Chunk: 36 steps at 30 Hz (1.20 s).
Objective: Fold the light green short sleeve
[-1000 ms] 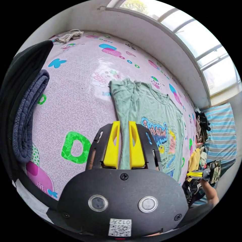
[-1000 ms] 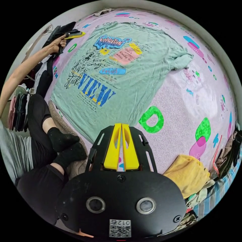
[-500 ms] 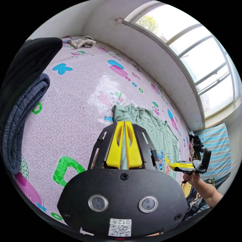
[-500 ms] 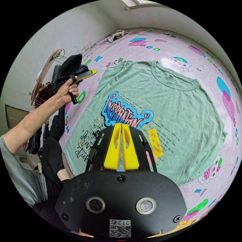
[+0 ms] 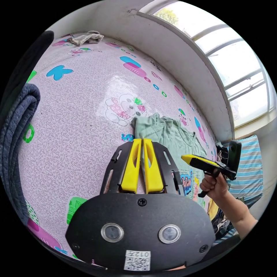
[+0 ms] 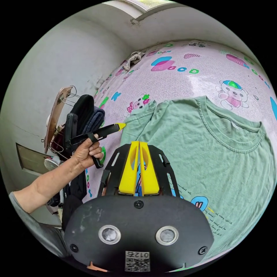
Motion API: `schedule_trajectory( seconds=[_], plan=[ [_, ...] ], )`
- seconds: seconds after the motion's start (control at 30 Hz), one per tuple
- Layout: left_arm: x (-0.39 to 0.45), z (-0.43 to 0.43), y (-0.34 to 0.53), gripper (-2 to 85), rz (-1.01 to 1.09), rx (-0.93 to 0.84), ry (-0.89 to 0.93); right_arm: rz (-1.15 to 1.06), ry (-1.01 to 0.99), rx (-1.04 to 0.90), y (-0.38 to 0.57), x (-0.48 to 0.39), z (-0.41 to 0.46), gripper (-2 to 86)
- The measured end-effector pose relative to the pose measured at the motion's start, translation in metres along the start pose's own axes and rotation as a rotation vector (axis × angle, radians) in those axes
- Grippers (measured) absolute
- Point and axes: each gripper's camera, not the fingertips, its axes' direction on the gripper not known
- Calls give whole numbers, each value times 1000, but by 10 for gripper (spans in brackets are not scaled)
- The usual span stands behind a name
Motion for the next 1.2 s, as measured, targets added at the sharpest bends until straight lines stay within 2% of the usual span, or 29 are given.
schedule_trajectory(
  seconds=[0.13,0.37,0.5,0.63,0.7,0.77,0.83,0.9,1.2],
  plan=[
    [4,-29,14,9,39,102,-15,67,-12,40,-41,12,-5,8],
    [14,-64,47,7,113,204,77,309,-277,104,-122,40,2,89],
    [22,-59,60,6,159,196,95,301,-214,83,-165,11,16,112],
    [21,-51,69,6,166,190,113,212,-57,-44,-218,-43,50,131],
    [21,-47,74,6,164,189,128,172,35,-104,-236,-65,67,118],
    [21,-46,77,6,159,195,135,119,178,-160,-252,-92,86,60],
    [23,-46,80,7,153,202,140,87,223,-165,-255,-111,92,18],
    [28,-47,85,7,166,217,131,62,182,-142,-255,-127,88,6],
    [88,-53,112,7,264,315,83,17,21,31,-216,-177,-30,-4]
  ],
)
